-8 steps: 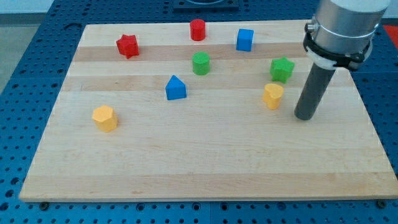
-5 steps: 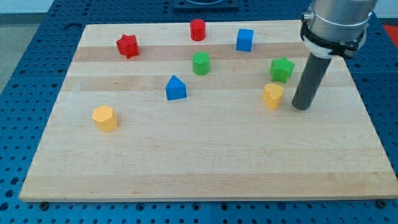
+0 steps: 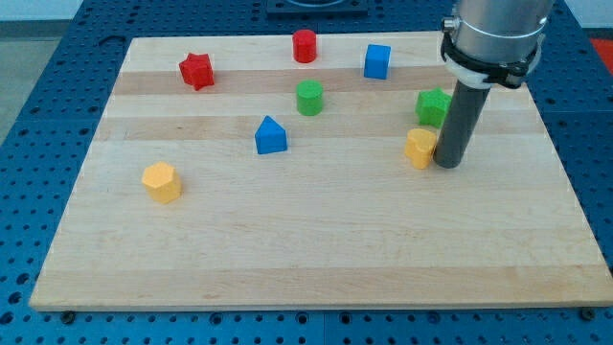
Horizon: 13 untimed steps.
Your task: Move the yellow heart towards the center
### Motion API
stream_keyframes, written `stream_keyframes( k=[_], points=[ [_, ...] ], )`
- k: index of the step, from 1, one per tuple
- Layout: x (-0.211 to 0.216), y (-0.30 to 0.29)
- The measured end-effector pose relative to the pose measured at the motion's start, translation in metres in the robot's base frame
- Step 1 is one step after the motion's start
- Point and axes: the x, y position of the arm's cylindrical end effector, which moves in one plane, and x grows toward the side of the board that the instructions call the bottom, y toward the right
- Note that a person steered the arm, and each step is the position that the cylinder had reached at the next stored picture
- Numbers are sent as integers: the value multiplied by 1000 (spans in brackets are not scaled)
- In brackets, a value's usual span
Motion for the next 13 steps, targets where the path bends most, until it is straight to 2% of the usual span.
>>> stream_keyframes(
  k=[9,11,13],
  points=[
    [-2,-21],
    [-27,-21],
    [-30,-29]
  ],
)
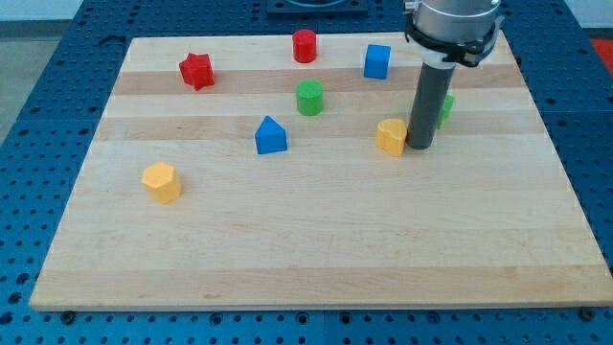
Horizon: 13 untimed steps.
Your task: Move the yellow heart towards the center
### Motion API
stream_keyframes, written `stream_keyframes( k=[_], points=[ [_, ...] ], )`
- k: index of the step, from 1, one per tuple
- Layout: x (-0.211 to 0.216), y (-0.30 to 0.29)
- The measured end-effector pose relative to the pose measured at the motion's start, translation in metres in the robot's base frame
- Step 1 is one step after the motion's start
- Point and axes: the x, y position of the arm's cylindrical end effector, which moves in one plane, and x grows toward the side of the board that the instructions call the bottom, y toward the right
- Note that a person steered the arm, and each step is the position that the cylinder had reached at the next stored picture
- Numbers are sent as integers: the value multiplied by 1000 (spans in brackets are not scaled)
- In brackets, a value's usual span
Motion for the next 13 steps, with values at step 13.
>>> stream_keyframes(
  k=[13],
  points=[
    [-9,-33]
  ],
)
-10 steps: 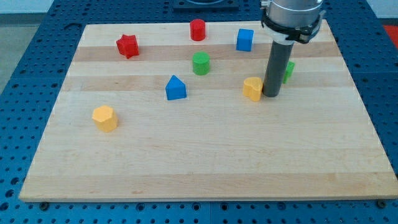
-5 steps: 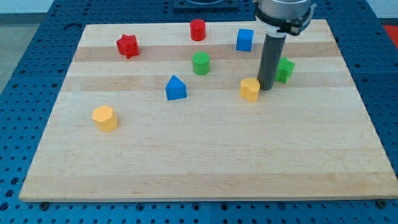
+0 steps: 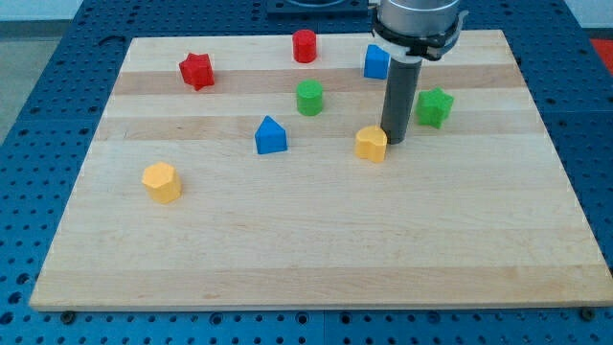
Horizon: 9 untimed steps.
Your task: Move the yellow heart towards the center
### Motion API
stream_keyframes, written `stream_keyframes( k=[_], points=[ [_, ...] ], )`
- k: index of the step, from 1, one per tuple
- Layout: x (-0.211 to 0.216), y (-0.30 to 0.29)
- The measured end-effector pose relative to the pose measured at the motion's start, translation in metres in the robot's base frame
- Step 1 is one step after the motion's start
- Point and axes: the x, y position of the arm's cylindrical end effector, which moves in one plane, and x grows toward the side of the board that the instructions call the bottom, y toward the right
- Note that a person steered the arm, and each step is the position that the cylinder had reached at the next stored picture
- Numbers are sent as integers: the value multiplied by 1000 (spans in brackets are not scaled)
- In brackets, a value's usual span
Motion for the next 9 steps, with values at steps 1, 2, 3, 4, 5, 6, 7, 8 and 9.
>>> stream_keyframes(
  k=[1,2,3,4,5,6,7,8,9],
  points=[
    [0,-2],
    [0,-3],
    [0,-8],
    [0,-8],
    [0,-10],
    [2,-10],
    [4,-11],
    [4,-11],
    [7,-11]
  ],
)
